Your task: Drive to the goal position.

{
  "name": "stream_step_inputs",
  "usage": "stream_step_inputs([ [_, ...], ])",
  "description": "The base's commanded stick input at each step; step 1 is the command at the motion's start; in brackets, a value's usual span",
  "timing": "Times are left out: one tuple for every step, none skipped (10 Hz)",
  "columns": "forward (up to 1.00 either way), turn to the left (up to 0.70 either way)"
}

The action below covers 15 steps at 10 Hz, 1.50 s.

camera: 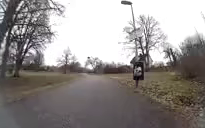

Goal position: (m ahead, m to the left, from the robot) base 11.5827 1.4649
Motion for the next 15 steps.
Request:
stream_step_inputs([
  [1.00,0.00],
  [1.00,0.00],
  [1.00,0.00],
  [1.00,0.00],
  [1.00,0.00],
  [1.00,0.00],
  [1.00,0.00],
  [1.00,0.00],
  [1.00,0.00],
  [1.00,0.00],
  [1.00,0.00],
  [1.00,0.00],
  [1.00,0.00],
  [1.00,0.00],
  [1.00,0.00],
])
